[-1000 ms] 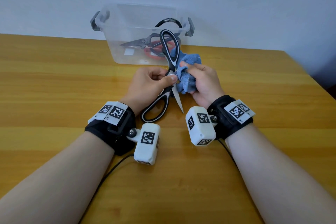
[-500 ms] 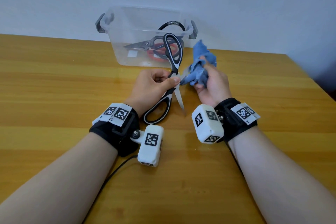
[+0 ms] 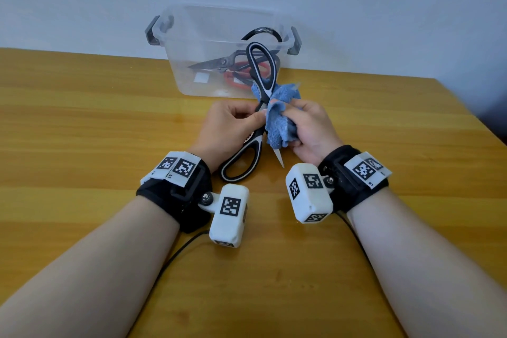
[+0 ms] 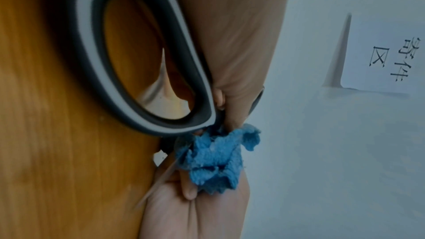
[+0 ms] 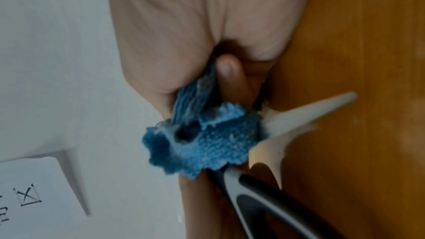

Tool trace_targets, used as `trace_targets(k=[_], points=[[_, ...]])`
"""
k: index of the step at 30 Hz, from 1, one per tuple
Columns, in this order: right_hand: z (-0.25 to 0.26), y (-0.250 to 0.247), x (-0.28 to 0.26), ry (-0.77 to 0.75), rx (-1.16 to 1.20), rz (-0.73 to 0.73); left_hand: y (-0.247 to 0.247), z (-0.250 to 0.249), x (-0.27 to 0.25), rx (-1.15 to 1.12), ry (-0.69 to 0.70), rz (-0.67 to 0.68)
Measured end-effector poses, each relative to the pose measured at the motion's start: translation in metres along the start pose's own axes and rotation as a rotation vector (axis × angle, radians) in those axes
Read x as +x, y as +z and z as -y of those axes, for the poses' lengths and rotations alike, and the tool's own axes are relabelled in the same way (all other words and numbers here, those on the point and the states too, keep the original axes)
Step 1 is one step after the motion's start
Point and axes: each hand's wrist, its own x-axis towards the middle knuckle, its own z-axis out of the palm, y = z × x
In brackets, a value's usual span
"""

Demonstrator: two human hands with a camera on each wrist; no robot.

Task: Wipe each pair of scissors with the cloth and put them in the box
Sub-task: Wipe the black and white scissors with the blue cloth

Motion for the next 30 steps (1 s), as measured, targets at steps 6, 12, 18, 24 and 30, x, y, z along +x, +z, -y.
trace_targets(k=[6, 12, 18, 24, 30], points=[[0.0, 0.003, -0.001, -0.046, 0.07, -0.091, 0.003, -0.002, 0.0, 0.017, -0.009, -0.022], [0.003, -0.003, 0.002, -0.025, 0.166, -0.181, 0.004, -0.003, -0.001, 0.044, -0.016, 0.001], [0.005, -0.008, 0.005, -0.009, 0.293, -0.222, 0.004, -0.005, -0.003, 0.037, -0.011, 0.007], [0.005, -0.029, 0.016, 0.005, 0.548, -0.259, 0.003, -0.006, -0.004, -0.075, 0.001, -0.113], [0.011, -0.016, 0.0, 0.116, 0.208, 0.044, 0.0, -0.007, -0.003, -0.12, 0.028, -0.178]])
